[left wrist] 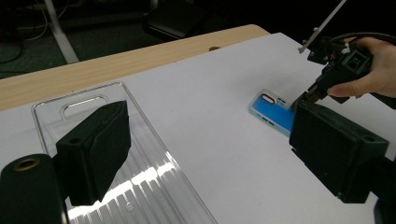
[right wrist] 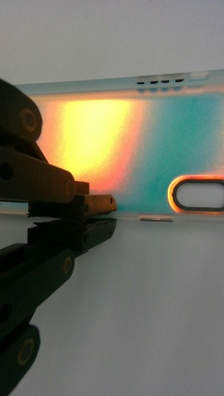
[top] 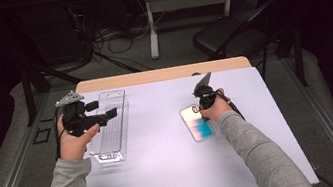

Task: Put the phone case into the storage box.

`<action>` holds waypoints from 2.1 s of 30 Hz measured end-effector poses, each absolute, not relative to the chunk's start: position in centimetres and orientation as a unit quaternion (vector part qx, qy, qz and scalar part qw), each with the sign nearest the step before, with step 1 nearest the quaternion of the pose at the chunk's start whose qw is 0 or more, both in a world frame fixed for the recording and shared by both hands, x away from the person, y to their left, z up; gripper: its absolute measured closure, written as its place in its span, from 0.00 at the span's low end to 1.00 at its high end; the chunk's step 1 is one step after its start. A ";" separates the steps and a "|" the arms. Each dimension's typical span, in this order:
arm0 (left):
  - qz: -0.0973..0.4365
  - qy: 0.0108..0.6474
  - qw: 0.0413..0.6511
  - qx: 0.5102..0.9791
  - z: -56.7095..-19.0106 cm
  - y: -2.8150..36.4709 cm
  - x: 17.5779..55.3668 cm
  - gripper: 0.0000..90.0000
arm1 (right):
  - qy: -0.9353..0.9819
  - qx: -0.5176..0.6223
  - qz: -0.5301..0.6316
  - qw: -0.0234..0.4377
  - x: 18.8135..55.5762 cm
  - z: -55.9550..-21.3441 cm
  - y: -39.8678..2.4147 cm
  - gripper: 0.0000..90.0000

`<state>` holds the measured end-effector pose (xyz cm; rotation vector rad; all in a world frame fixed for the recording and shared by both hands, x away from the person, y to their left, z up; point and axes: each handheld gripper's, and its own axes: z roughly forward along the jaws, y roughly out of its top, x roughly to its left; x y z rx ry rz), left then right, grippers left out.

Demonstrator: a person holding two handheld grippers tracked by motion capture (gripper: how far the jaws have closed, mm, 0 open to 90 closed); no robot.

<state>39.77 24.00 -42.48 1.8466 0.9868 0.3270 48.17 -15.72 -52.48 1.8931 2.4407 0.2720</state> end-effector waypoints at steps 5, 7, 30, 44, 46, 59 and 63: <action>0.134 0.407 0.488 0.761 -42.5 24.0 39.8 0.14 | 0.786 0.611 0.090 0.021 48.1 -52.5 -15.7 0.97; 0.134 0.407 0.488 0.760 -42.5 24.0 39.8 0.14 | 0.783 0.614 0.091 0.020 48.1 -52.5 -15.7 0.97; 0.134 0.408 0.488 0.760 -42.6 24.1 39.8 0.14 | 0.783 0.614 0.097 0.021 48.1 -52.2 -15.9 0.97; 0.134 0.408 0.488 0.760 -42.6 24.0 39.8 0.15 | 0.781 0.614 0.109 0.019 47.9 -51.5 -16.2 0.97; 0.134 0.408 0.487 0.760 -42.6 24.0 39.8 0.15 | 0.774 0.618 0.139 0.021 47.8 -51.6 -16.2 0.97; 0.135 0.407 0.489 0.760 -42.5 23.9 39.7 0.15 | 0.780 0.602 0.166 0.035 47.2 -49.9 -15.9 0.97; 0.135 0.405 0.489 0.761 -42.5 23.8 39.7 0.15 | 0.780 0.599 0.177 0.039 46.9 -49.4 -15.7 0.97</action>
